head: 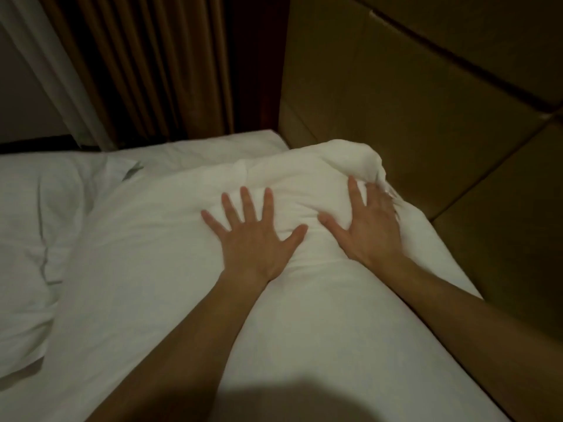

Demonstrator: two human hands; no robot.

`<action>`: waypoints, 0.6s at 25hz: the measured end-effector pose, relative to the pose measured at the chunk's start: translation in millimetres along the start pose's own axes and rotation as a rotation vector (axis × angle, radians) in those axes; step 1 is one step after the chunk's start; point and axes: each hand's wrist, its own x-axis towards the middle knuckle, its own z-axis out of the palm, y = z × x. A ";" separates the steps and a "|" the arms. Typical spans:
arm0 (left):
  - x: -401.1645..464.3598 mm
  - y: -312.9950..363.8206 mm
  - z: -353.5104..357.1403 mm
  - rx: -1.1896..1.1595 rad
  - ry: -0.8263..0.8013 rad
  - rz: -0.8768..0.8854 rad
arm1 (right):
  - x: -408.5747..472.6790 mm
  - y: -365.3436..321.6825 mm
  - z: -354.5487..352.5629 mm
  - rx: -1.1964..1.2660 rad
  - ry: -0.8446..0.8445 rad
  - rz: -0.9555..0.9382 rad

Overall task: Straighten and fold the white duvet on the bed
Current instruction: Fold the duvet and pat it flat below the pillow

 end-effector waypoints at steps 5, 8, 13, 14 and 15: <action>-0.7 6.1 6.9 0.033 -0.138 0.001 | 7.0 3.9 33.2 0.065 -0.128 -0.001; -32.2 -5.8 -26.4 -0.047 -0.306 0.050 | -15.2 5.0 -3.4 0.200 -0.298 0.023; -179.0 -34.9 -66.0 -0.133 -0.290 0.076 | -161.3 -0.4 -79.9 0.244 -0.489 0.067; -204.6 -37.1 -68.1 -0.116 -0.243 0.052 | -193.8 1.5 -83.0 0.164 -0.440 0.061; -223.4 -38.2 -67.0 -0.090 -0.210 0.034 | -220.3 3.1 -81.7 0.094 -0.368 0.049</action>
